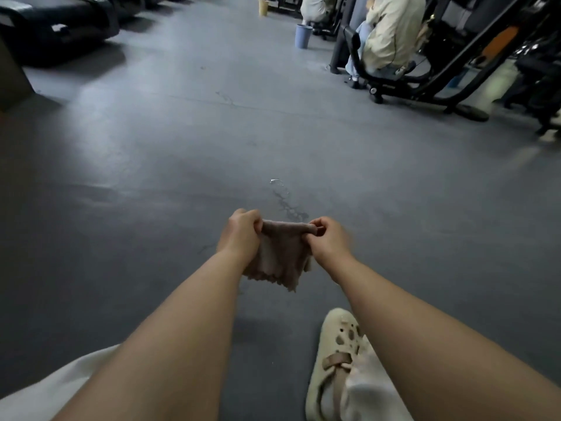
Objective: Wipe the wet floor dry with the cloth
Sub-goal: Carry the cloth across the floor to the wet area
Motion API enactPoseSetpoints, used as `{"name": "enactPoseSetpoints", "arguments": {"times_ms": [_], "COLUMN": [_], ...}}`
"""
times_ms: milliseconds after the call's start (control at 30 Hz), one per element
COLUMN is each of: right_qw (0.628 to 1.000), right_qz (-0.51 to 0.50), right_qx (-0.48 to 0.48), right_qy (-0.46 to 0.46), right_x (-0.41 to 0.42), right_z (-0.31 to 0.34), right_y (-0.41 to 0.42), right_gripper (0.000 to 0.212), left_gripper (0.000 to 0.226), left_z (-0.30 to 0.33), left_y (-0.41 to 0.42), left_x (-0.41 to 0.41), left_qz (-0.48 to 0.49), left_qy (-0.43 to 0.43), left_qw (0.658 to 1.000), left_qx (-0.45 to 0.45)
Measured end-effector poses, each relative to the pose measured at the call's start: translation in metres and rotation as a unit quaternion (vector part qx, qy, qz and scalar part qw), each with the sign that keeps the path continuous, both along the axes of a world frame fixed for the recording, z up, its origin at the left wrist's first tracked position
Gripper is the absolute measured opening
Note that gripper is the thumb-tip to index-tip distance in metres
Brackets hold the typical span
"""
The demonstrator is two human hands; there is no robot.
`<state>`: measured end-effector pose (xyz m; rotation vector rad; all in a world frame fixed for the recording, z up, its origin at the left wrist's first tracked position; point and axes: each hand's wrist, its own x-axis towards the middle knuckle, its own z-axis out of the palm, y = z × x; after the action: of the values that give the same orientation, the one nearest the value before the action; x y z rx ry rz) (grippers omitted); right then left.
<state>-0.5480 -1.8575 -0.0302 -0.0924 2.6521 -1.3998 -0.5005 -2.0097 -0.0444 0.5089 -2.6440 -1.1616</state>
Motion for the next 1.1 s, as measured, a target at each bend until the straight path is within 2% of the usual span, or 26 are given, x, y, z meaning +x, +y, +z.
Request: {"name": "enactPoseSetpoints", "arguments": {"times_ms": [167,367,467,500,567,633,700,800,867,1000,1100], "right_qw": [0.996,0.988,0.983,0.986,0.993,0.99,0.985,0.981,0.967,0.894,0.857], "right_qz": [0.056,0.049,0.057,0.048,-0.002,-0.053,-0.053,0.003,0.076,0.239,0.281], "right_qx": [0.025,0.104,0.129,0.115,0.094,0.132,0.164,0.195,0.242,0.379,0.431], "right_qy": [-0.058,-0.101,-0.115,-0.108,-0.07,-0.009,0.016,0.015,0.035,0.031,-0.005], "right_x": [-0.06,-0.131,-0.177,-0.193,-0.224,-0.247,-0.258,-0.259,-0.261,-0.274,-0.284], "right_z": [-0.058,-0.123,-0.142,-0.145,-0.151,-0.158,-0.176,-0.212,-0.236,-0.272,-0.293], "right_y": [-0.032,-0.039,-0.046,-0.05,-0.06,-0.066,-0.071,-0.082,-0.095,-0.125,-0.14], "right_gripper": [0.012,0.015,0.02,0.023,0.033,0.041,0.041,0.037,0.041,0.056,0.061], "left_gripper": [0.021,0.017,0.021,0.03,0.066,0.092,0.101,0.106,0.108,0.118,0.125], "left_z": [-0.067,-0.131,-0.142,-0.144,-0.152,-0.163,-0.179,-0.203,-0.216,-0.236,-0.252], "left_y": [-0.024,-0.028,-0.035,-0.038,-0.044,-0.05,-0.057,-0.07,-0.078,-0.086,-0.09], "left_x": [-0.043,-0.103,-0.141,-0.154,-0.179,-0.197,-0.209,-0.222,-0.23,-0.238,-0.236], "left_qz": [0.051,0.012,0.011,0.003,-0.029,-0.053,-0.074,-0.085,-0.078,-0.092,-0.123], "left_qy": [-0.065,-0.175,-0.174,-0.164,-0.177,-0.25,-0.322,-0.386,-0.415,-0.456,-0.492], "left_qw": [0.996,0.984,0.984,0.986,0.983,0.967,0.943,0.914,0.899,0.873,0.849], "left_qx": [0.014,0.019,0.029,0.03,0.03,0.009,-0.045,-0.095,-0.117,-0.145,-0.146]}}
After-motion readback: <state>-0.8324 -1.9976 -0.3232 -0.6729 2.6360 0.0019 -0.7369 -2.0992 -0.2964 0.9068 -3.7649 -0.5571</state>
